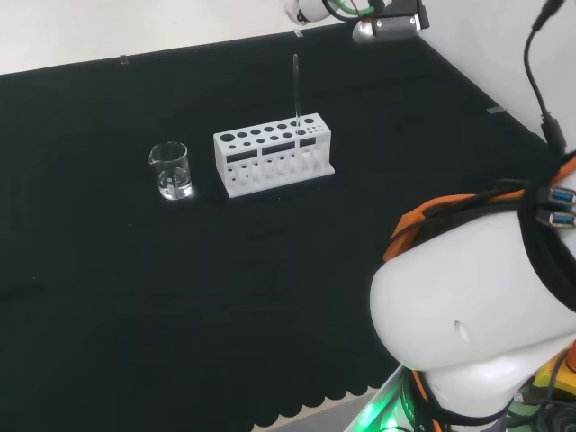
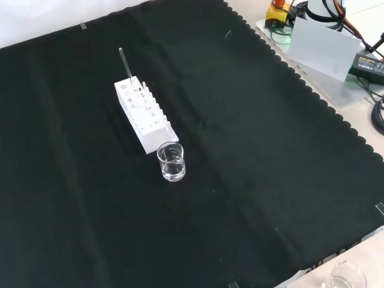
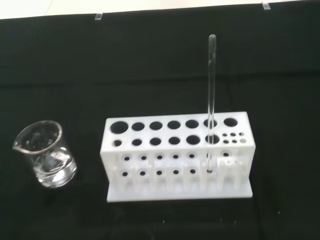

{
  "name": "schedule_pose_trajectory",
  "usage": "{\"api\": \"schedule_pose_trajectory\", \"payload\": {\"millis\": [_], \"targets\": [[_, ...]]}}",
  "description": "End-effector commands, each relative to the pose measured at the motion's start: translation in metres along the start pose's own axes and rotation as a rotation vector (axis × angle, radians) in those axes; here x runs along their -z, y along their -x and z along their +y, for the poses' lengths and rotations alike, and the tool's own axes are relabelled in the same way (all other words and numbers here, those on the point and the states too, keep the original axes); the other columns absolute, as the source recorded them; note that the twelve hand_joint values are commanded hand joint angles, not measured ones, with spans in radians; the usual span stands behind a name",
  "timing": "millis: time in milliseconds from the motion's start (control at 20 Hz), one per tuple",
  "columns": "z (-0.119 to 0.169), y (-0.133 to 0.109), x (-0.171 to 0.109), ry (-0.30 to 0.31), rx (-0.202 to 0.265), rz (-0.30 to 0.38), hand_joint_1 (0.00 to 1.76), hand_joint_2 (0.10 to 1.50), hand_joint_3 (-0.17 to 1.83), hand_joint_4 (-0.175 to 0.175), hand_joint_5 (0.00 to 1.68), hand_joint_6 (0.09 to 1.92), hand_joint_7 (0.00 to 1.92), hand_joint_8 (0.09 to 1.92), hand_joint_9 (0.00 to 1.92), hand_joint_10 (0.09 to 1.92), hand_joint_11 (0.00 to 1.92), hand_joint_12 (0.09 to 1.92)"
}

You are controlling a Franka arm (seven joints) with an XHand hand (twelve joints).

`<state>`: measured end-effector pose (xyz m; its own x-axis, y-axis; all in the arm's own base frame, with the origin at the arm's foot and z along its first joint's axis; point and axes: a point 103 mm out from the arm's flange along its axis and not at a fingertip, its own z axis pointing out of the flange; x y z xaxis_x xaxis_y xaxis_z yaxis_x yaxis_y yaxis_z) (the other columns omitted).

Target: Take the glass rod from the white test tube rack.

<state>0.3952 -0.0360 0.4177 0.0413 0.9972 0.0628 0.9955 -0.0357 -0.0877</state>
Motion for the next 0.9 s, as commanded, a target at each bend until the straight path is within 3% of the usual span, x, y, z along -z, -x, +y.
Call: {"api": "schedule_pose_trajectory", "payload": {"millis": [50,900], "targets": [[0.044,0.025,0.013,0.022,-0.024,-0.011,0.46,1.03,0.42,-0.045,0.10,0.09,0.00,0.60,0.00,0.71,0.00,1.06],[0.137,0.048,-0.010,-0.041,-0.025,-0.014,0.43,1.04,0.42,-0.044,0.13,0.09,0.01,0.66,0.00,0.76,0.00,1.09]]}}
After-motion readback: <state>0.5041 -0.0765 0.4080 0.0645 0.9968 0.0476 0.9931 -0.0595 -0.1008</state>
